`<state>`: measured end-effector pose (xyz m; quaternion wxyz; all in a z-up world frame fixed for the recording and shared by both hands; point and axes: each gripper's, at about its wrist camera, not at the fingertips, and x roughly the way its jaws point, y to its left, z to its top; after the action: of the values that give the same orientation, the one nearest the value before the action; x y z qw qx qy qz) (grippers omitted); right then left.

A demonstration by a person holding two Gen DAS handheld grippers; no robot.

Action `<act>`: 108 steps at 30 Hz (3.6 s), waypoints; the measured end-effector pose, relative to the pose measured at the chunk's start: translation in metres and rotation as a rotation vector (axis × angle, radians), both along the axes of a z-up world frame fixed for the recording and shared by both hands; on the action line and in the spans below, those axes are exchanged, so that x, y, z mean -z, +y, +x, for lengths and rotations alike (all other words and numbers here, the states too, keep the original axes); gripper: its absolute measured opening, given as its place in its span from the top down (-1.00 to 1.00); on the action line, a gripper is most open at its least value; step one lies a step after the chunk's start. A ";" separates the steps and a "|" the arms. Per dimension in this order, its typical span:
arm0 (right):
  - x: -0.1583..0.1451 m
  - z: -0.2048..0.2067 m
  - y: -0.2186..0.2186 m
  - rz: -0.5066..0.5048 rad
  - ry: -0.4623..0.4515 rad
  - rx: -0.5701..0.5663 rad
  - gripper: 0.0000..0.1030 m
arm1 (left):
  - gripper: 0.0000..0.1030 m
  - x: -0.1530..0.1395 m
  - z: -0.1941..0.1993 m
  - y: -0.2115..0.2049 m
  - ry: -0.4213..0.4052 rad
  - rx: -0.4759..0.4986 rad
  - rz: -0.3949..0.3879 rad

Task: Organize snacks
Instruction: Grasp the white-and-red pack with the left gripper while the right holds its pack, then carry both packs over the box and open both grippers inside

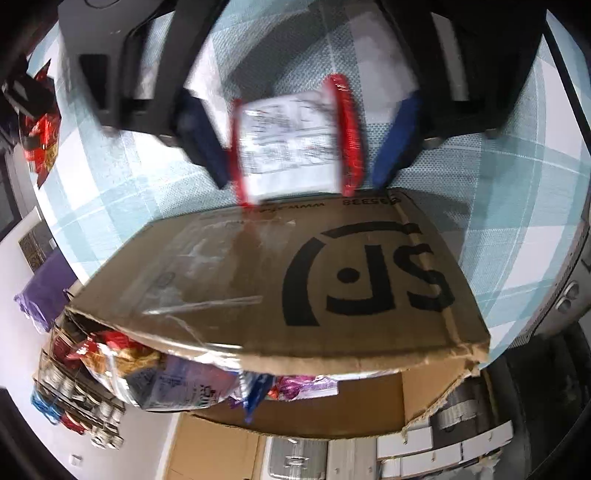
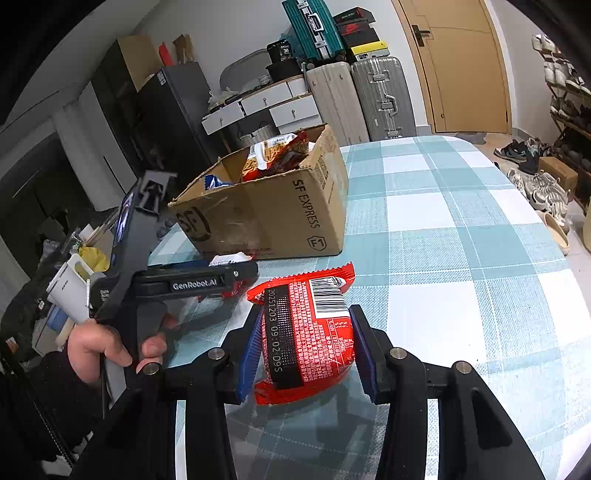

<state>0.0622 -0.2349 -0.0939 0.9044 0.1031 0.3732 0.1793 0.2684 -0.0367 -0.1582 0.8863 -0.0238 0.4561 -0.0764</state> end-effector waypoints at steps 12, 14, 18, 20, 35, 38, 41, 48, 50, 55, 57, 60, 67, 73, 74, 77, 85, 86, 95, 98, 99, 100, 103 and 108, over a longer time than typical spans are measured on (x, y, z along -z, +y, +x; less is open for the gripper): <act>-0.016 -0.020 0.009 -0.003 -0.035 -0.002 0.13 | 0.13 -0.015 -0.025 0.017 -0.020 0.007 -0.057; -0.019 -0.025 0.011 -0.001 -0.041 -0.002 0.13 | 0.13 -0.019 -0.029 0.016 -0.031 0.003 -0.057; -0.023 -0.033 0.015 0.001 -0.052 -0.006 0.13 | 0.13 -0.035 -0.062 0.008 -0.044 0.008 -0.063; -0.025 -0.038 0.017 0.006 -0.056 -0.009 0.13 | 0.13 -0.038 -0.070 0.010 -0.057 0.011 -0.063; -0.036 -0.050 0.030 0.037 -0.069 -0.018 0.13 | 0.13 -0.065 -0.137 0.037 -0.120 0.017 -0.064; -0.041 -0.052 0.035 0.050 -0.075 -0.027 0.13 | 0.13 -0.072 -0.140 0.043 -0.129 0.017 -0.070; -0.047 -0.052 0.037 0.068 -0.080 -0.029 0.13 | 0.13 -0.080 -0.144 0.049 -0.142 0.020 -0.073; -0.067 -0.045 0.040 0.097 -0.107 -0.031 0.13 | 0.13 -0.103 -0.146 0.064 -0.168 0.016 -0.102; -0.074 -0.041 0.041 0.102 -0.117 -0.040 0.13 | 0.13 -0.111 -0.144 0.067 -0.171 0.023 -0.108; -0.092 -0.029 0.045 0.105 -0.140 -0.063 0.13 | 0.13 -0.136 -0.140 0.065 -0.221 0.045 -0.075; -0.100 -0.022 0.047 0.105 -0.152 -0.072 0.13 | 0.13 -0.146 -0.135 0.065 -0.229 0.051 -0.076; -0.110 -0.009 0.048 0.105 -0.164 -0.084 0.13 | 0.13 -0.158 -0.125 0.065 -0.237 0.058 -0.080; -0.132 0.024 0.052 0.081 -0.186 -0.105 0.13 | 0.13 -0.179 -0.094 0.060 -0.247 0.080 -0.063; -0.142 0.055 0.056 0.071 -0.184 -0.113 0.13 | 0.13 -0.190 -0.056 0.055 -0.240 0.082 -0.053; -0.143 0.061 0.057 0.069 -0.183 -0.113 0.13 | 0.13 -0.190 -0.049 0.055 -0.234 0.084 -0.058; -0.145 0.077 0.060 0.062 -0.179 -0.121 0.13 | 0.13 -0.190 -0.028 0.050 -0.212 0.089 -0.067; -0.139 0.126 0.058 0.048 -0.138 -0.113 0.13 | 0.13 -0.179 0.023 0.044 -0.175 0.087 -0.062; -0.138 0.131 0.058 0.046 -0.135 -0.114 0.13 | 0.13 -0.177 0.030 0.044 -0.165 0.083 -0.066; -0.117 0.178 0.068 0.016 -0.088 -0.137 0.12 | 0.12 -0.153 0.074 0.043 -0.117 0.095 -0.081; -0.108 0.189 0.071 0.007 -0.077 -0.139 0.12 | 0.09 -0.148 0.084 0.041 -0.109 0.112 -0.090; -0.105 0.194 0.072 0.003 -0.071 -0.134 0.12 | 0.02 -0.146 0.087 0.040 -0.106 0.115 -0.094; -0.102 0.196 0.072 0.006 -0.067 -0.129 0.06 | -0.06 -0.145 0.089 0.041 -0.105 0.109 -0.091; -0.098 0.202 0.070 -0.004 -0.067 -0.115 -0.24 | -0.13 -0.141 0.095 0.046 -0.108 0.106 -0.103; -0.097 0.197 0.059 -0.013 -0.090 -0.095 -0.30 | -0.16 -0.138 0.093 0.053 -0.114 0.102 -0.100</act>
<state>0.2591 -0.1758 0.0029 0.9115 0.0712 0.3377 0.2239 0.3610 0.0162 -0.0199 0.9035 -0.0403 0.4011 -0.1455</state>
